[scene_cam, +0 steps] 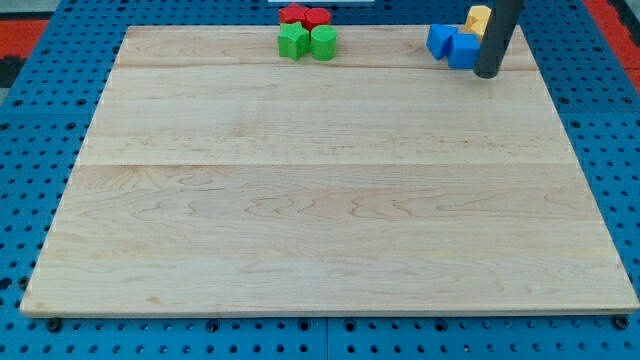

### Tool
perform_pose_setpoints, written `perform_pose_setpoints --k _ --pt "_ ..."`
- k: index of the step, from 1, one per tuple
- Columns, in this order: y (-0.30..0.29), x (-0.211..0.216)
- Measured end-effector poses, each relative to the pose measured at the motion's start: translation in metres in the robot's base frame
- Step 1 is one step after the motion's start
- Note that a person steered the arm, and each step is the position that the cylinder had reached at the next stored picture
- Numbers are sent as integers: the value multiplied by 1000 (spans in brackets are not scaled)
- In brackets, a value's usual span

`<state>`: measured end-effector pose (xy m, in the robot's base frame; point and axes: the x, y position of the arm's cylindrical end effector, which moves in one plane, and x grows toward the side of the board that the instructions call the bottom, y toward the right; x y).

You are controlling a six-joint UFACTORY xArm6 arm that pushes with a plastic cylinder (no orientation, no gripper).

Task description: Separate the blue blocks

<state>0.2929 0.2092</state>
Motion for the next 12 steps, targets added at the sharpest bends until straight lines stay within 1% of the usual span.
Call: perform_pose_setpoints --k 1,2,3,4,5,6,7,8,9,10,11,12 --pt "-25 -16" --pt "-32 -37" --pt "-32 -49" --pt "-43 -27" --pt "-74 -13" --pt "-83 -52" --pt "-80 -96" --pt "-85 -97" --pt "-94 -49" --pt "-75 -27" --pt "-48 -46" --pt "-47 -75"
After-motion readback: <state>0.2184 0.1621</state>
